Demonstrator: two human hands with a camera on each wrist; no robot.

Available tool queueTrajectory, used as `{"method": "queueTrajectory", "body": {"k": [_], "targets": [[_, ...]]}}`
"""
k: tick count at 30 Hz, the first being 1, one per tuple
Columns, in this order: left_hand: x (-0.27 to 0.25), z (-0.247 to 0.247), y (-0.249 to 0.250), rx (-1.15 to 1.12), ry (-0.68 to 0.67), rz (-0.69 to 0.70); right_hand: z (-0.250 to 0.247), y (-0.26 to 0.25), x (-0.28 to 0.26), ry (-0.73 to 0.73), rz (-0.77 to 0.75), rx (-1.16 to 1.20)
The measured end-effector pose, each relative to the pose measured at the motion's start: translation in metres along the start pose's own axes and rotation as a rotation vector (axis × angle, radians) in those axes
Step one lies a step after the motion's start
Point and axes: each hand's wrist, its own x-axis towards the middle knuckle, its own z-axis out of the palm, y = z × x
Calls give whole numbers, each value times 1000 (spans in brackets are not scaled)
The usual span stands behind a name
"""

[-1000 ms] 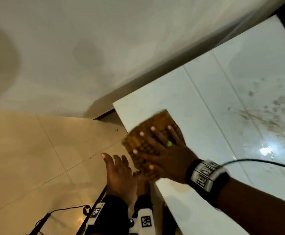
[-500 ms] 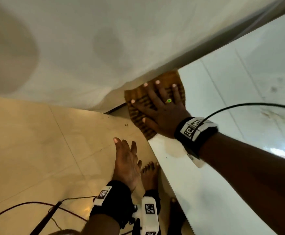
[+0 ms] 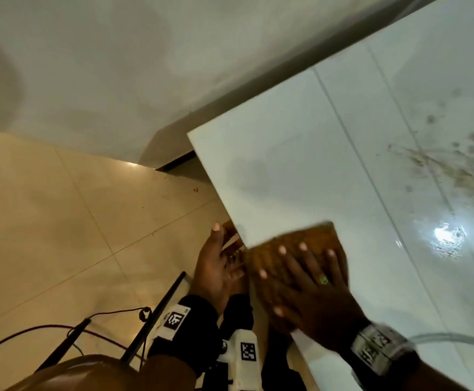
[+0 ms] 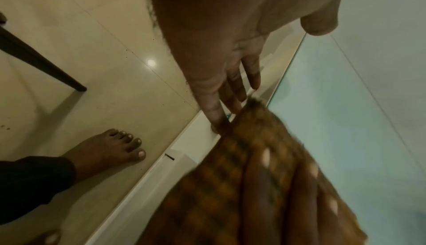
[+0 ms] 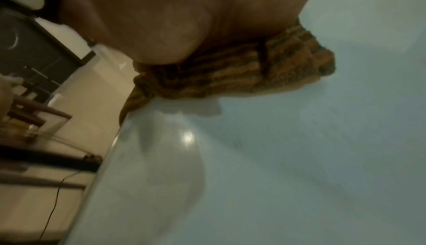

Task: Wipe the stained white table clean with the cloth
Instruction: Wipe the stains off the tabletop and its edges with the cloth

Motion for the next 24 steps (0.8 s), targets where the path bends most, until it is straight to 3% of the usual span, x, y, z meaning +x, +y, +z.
{"method": "queueTrajectory", "body": {"k": [4,7,9,12,17,20,24], "targets": [[-1,9,4,-1,50,-14,-48,13,114,203,127,46],[-3,11,4,28,87,-4,-75,22,161,140,136,17],[-4,11,2,74,82,9,-63,21,138,166,119,1],[-6,14,-2,114,56,35,-12,1,50,197,136,41],[-11,18,-29,222,129,127,68,-23,-93,82,262,103],[-19,16,-52,345,198,184,69,-28,-87,80,370,218],[-26,14,-71,369,273,293,48,-34,-41,228,478,289]]}}
